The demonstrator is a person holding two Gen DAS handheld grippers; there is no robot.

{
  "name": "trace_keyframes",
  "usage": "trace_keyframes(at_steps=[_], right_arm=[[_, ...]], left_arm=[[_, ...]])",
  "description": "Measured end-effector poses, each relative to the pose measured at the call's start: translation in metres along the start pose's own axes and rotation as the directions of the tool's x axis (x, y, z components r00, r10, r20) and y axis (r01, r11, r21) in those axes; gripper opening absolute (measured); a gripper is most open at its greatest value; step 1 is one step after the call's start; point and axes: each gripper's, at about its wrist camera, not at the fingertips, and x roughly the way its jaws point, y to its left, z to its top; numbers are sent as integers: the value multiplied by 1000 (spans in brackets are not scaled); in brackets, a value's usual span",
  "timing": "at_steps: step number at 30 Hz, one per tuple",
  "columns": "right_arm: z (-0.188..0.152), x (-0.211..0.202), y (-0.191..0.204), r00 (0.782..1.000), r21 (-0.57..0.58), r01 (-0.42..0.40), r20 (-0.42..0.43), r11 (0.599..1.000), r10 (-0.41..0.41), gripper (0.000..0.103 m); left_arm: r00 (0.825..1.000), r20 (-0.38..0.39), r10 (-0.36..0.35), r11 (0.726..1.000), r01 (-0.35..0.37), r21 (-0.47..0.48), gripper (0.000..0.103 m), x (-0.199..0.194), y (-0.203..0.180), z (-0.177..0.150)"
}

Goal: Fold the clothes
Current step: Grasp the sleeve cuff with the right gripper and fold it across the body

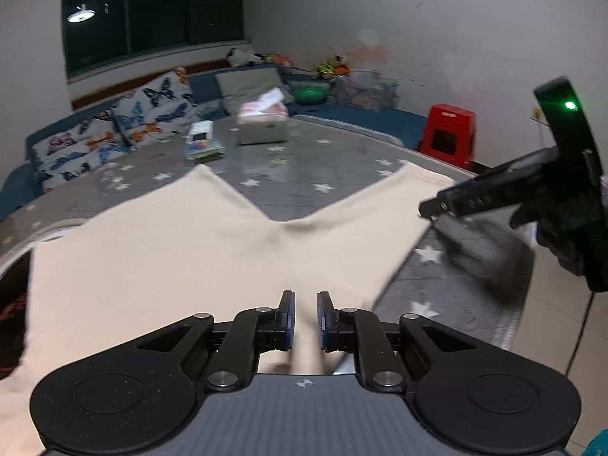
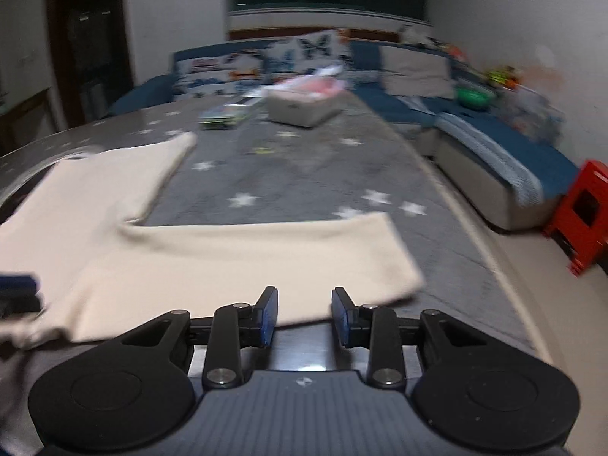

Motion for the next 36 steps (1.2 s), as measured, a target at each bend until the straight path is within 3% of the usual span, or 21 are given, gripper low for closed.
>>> trace_keyframes(at_steps=[6,10,11,12,14,21,28,36], right_arm=[[-3,4,-34,995,148,99,8,984,-101,31],[-3,9,-47,997,228,69,31,971,-78,30],[-2,12,-48,996,232,64,38,971,-75,26],[0,14,-49,996,236,59,46,970,-72,10],[4,16,-54,996,259,46,60,965,-64,7],[34,4,-52,982,230,45,170,972,-85,6],[33,6,-47,985,228,30,157,973,-67,6],[64,-34,-19,969,130,-56,247,990,22,6]], left_arm=[[1000,-24,-20,1000,21,19,14,9,-9,-3],[999,-31,-23,999,23,21,14,12,-10,-3],[999,-32,-22,999,22,24,14,11,-11,-3],[999,-32,-20,999,21,24,14,11,-11,-3],[999,-32,-19,1000,20,23,17,9,-11,-3],[999,-34,-28,999,29,30,21,11,-13,-2],[999,-31,-36,999,38,35,24,10,-14,-3],[1000,3,-7,1000,7,-21,28,-8,3,-3]])
